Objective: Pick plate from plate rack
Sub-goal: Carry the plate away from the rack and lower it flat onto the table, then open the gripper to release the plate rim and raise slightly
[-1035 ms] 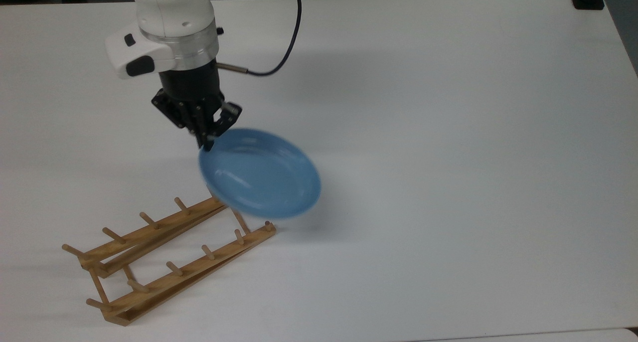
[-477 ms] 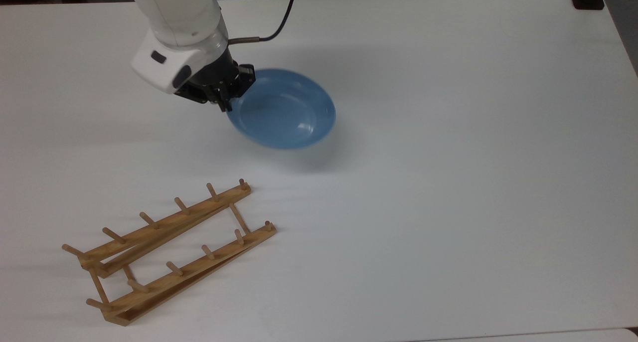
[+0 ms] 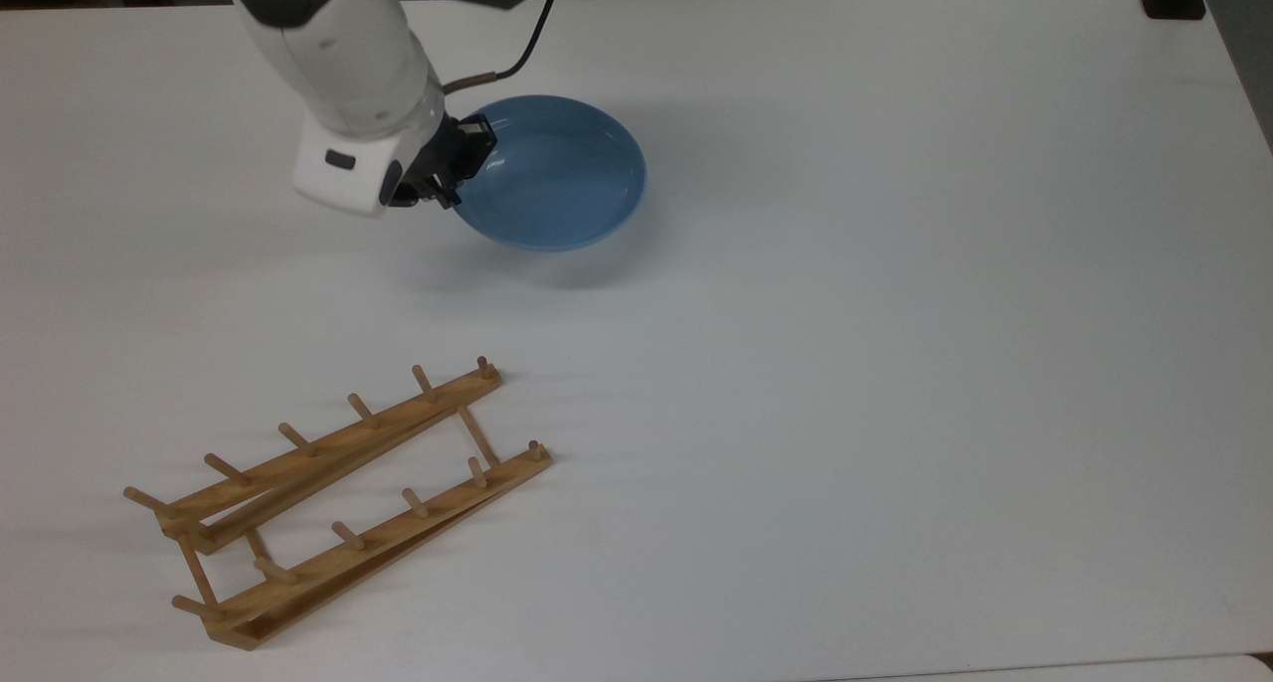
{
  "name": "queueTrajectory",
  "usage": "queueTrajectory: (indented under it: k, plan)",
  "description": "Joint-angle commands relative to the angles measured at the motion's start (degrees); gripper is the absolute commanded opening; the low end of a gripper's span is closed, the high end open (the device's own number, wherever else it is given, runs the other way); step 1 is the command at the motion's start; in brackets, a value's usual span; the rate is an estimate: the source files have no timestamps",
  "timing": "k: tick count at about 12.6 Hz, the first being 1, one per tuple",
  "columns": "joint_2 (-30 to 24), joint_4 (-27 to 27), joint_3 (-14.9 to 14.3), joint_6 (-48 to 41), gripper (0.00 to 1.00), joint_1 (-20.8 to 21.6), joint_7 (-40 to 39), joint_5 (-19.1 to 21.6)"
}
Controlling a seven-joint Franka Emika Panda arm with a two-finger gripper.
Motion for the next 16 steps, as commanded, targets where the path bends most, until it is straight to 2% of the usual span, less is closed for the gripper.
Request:
queueTrajectory:
  k: [1, 7, 10, 11, 12, 16]
  plan:
    - [2.1, -2.1, -0.4, -0.4, 0.0, 0.2, -6.3, -1.6]
    - [7.3, -3.5, 0.0, 3.5, 0.0, 0.7, -9.0, -3.5]
    - [8.4, -3.8, 0.0, 5.6, 0.14, 0.6, -9.1, -3.5]
    - [8.2, -3.5, 0.0, 5.5, 0.51, 0.4, -8.8, -3.4]
    - [7.5, -3.0, 0.0, 5.0, 1.0, 0.4, -7.9, -3.3]
    - [2.7, -3.0, -0.3, 3.5, 1.0, 0.4, -5.4, -3.4]
